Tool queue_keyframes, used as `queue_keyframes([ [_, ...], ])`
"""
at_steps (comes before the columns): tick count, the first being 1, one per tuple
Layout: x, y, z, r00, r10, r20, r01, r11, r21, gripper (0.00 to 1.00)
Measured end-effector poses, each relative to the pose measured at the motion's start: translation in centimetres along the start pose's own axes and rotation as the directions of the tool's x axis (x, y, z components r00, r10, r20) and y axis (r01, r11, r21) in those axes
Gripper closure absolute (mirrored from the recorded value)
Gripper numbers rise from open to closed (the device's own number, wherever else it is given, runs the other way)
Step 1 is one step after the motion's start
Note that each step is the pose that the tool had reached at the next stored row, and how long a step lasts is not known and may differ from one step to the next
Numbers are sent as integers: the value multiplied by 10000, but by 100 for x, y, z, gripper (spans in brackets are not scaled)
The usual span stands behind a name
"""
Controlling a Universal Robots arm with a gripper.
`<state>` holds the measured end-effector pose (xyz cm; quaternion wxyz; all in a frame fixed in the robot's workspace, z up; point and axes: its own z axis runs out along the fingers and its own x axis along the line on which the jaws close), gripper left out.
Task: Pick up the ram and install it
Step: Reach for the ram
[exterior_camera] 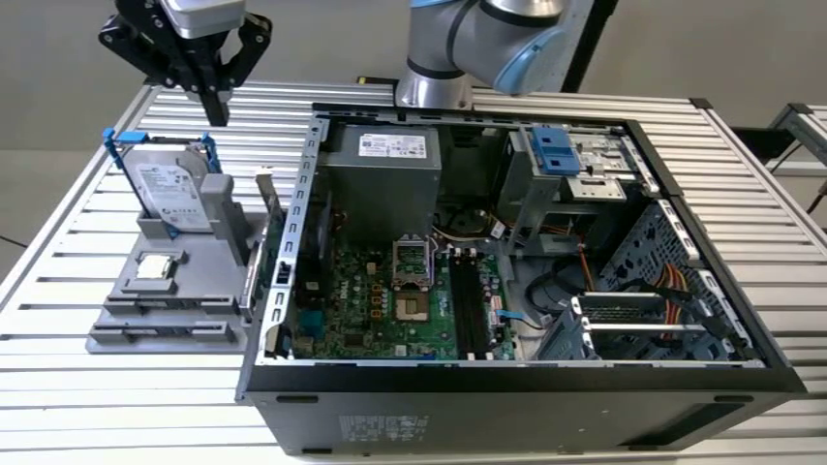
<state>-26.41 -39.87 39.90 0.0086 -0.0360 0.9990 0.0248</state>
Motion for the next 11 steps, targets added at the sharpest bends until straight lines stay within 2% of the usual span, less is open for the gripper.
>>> queue_keyframes([
  [11, 106, 8, -1, 9998, -186, -9, 186, 9998, -4, 100],
])
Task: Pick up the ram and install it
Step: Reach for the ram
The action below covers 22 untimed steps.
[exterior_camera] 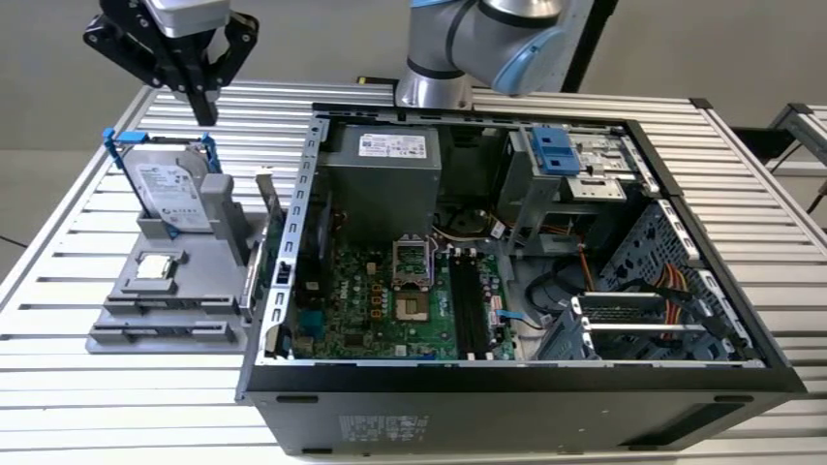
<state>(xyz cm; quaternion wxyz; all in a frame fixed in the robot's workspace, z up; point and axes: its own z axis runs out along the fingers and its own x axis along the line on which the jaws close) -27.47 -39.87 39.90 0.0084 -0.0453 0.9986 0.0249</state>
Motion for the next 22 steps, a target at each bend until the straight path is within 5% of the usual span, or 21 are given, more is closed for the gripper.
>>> queue_keyframes([
  [22, 313, 28, 1, 10000, 90, 3, -90, 10000, 2, 100],
])
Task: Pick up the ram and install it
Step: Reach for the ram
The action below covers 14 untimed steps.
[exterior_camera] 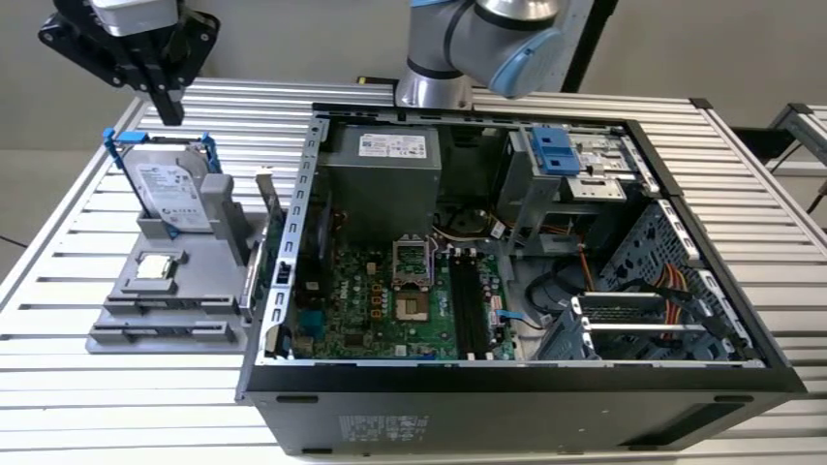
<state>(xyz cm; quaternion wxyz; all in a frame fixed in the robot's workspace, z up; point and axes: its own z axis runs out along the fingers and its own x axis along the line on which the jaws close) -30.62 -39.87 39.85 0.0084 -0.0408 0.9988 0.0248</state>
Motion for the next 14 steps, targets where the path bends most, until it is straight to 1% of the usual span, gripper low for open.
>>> queue_keyframes([
  [4, 53, 4, 0, 9999, 112, 6, -112, 9999, 2, 100],
  [9, 108, 9, -1, 9999, 140, 8, -140, 9999, 2, 100],
  [12, 129, 10, -1, 9999, 140, 8, -140, 9999, 2, 100],
  [14, 130, 11, -1, 9999, 139, 8, -139, 9999, 2, 100],
])
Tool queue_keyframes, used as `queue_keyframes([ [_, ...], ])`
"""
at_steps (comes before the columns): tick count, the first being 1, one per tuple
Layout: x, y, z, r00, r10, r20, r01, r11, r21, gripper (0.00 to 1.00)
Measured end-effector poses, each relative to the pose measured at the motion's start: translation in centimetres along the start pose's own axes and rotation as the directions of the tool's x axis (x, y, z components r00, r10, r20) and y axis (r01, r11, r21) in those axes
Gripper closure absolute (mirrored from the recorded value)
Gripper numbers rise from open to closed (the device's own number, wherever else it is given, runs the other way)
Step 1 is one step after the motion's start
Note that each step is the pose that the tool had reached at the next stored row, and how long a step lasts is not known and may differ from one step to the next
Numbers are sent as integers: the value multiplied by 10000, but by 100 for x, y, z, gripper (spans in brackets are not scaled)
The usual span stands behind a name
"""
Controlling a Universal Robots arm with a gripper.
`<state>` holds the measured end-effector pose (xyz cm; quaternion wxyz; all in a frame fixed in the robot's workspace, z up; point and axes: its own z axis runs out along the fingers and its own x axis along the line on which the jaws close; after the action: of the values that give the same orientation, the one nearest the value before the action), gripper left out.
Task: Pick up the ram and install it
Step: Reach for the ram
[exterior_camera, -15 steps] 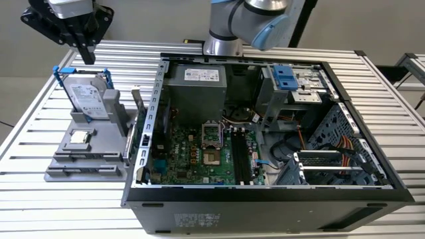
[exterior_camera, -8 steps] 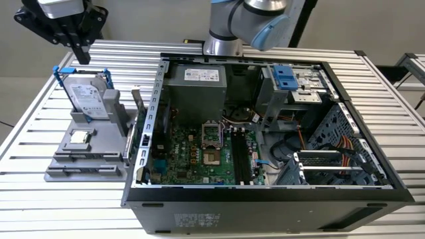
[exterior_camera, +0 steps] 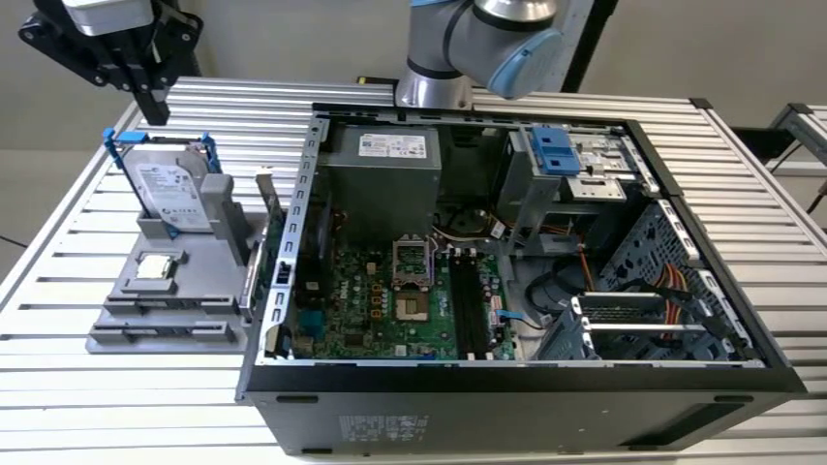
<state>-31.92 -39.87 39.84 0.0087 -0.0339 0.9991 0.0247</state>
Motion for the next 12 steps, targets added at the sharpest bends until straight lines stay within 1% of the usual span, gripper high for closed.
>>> queue_keyframes([
  [5, 4, 0, 0, 10000, 1, 0, -1, 10000, 0, 100],
  [12, 33, 2, 1, 10000, 2, -12, -2, 10000, 0, 100],
])
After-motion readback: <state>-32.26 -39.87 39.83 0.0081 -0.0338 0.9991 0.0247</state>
